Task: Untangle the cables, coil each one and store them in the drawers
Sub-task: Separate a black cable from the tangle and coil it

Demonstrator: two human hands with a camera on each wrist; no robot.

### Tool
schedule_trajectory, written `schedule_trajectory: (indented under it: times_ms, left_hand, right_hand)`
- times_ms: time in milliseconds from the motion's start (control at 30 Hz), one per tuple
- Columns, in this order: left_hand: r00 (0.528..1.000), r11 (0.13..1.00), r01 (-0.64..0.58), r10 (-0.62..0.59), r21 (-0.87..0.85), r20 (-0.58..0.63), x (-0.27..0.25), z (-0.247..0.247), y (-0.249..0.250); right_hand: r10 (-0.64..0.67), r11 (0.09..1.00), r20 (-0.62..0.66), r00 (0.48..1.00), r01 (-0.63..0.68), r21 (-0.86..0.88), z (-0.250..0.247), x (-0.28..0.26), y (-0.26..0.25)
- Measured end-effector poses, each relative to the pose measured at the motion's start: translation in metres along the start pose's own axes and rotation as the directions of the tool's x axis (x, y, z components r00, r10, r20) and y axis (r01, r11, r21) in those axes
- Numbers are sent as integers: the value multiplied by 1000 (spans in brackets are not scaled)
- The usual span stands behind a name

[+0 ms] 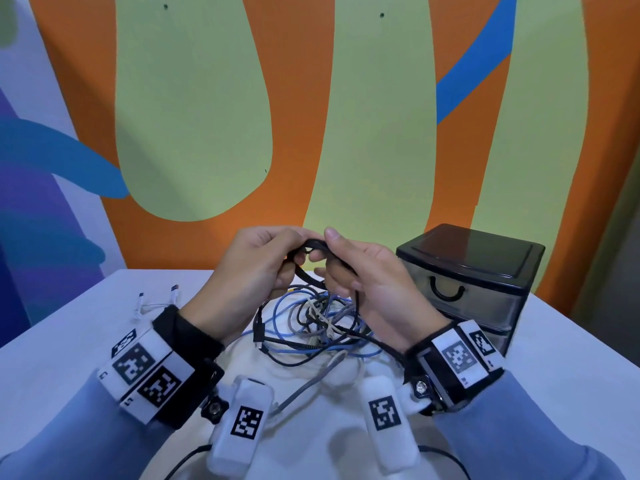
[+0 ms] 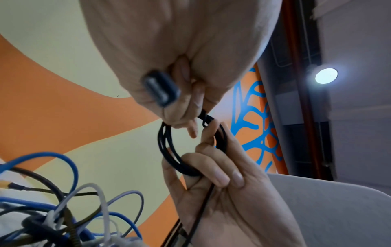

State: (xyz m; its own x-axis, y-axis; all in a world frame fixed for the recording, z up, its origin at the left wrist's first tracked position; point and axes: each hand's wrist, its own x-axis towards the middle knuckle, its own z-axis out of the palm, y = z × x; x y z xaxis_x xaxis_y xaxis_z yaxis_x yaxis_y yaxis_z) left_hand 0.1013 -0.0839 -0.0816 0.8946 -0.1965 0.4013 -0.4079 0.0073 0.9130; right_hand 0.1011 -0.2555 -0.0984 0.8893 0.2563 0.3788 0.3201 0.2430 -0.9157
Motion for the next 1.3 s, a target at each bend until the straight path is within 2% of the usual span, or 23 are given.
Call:
schedule_trajectory:
  times_ms: [67, 167, 400, 467, 600, 667, 800, 1000, 1133, 1300]
  left_hand:
    - [1000, 1000, -13, 13, -5, 1, 1, -3, 0]
    - [999, 999, -15, 16, 41, -34, 5, -8, -4]
    - [999, 999, 20, -22, 50, 27, 6, -20, -4]
    - [1000, 999, 10, -11, 36, 29, 5, -18, -5]
    - [1000, 999, -25, 25, 32, 4, 3, -13, -5]
    - [1000, 999, -12, 10, 43, 29, 2, -13, -5]
    - [999, 1000, 19, -20, 20, 29, 5, -17, -8]
    - [998, 997, -44, 46, 56, -43, 7, -15, -10]
    - [996, 990, -69, 75, 126, -45, 7, -20, -11]
    - [988, 965, -146, 154, 217, -24, 5, -18, -11]
  right_hand:
    - [-22, 1000, -4, 1000, 22, 2, 1, 1, 1]
    - [-16, 992, 15, 1000, 14, 128, -1, 1, 0]
    - [99, 935, 31, 995, -103, 340, 2, 2, 2]
    - [127, 938, 44, 991, -135, 318, 1, 1, -1]
    - [133, 986, 74, 988, -139, 88, 1, -4, -4]
    - [148, 988, 96, 984, -152, 39, 1, -3, -4]
    - [133, 980, 128, 983, -149, 133, 3, -2, 0]
    - [150, 928, 119, 982, -181, 325, 7, 0, 3]
    - [177, 910, 70, 982, -190, 368, 8, 0, 1]
    - [243, 915, -3, 970, -228, 332, 8, -2, 0]
